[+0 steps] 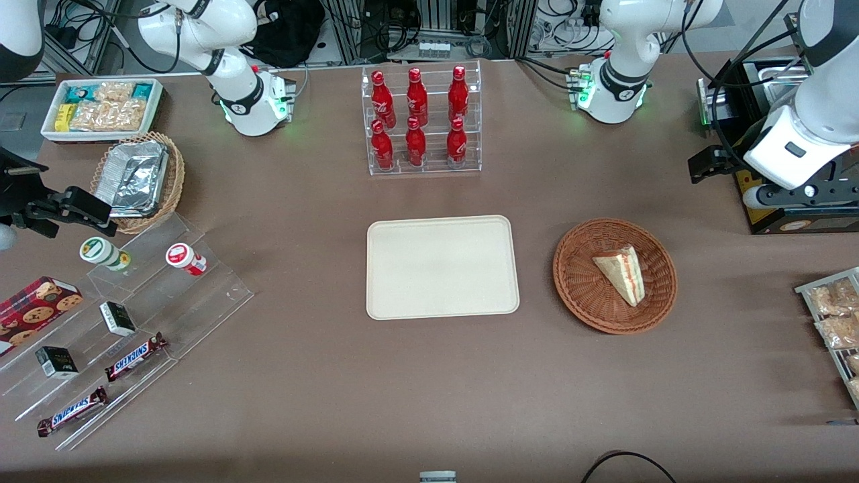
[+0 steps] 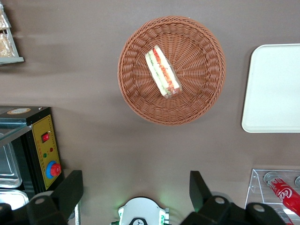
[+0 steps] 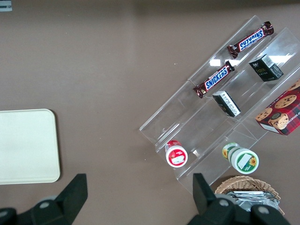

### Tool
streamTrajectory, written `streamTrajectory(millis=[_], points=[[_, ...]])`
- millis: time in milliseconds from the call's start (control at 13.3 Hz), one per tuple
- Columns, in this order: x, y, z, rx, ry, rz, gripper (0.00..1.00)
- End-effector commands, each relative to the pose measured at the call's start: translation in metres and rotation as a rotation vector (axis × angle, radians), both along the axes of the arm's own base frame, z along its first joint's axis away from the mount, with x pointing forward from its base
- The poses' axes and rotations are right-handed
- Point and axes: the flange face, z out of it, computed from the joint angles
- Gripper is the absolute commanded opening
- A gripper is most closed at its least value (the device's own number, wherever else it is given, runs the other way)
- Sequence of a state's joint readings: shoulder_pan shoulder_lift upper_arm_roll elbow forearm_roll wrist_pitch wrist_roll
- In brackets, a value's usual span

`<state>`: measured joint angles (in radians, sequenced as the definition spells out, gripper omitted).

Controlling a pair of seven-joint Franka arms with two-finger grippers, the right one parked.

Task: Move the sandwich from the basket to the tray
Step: 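Move the left gripper over the wicker basket toward the sandwich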

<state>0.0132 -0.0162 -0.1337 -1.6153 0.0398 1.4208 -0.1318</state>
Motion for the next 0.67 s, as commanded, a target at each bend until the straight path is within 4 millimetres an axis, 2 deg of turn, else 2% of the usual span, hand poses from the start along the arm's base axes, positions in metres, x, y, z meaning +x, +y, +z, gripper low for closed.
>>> streamTrajectory(millis=[0,150,600], points=[[0.002,-0.004,-0.002,-0.012,-0.013,-0.006,1.00],[0.003,-0.005,-0.021,-0.007,0.019,-0.012,1.00],[0.005,-0.006,-0.113,-0.006,0.015,-0.028,1.00]])
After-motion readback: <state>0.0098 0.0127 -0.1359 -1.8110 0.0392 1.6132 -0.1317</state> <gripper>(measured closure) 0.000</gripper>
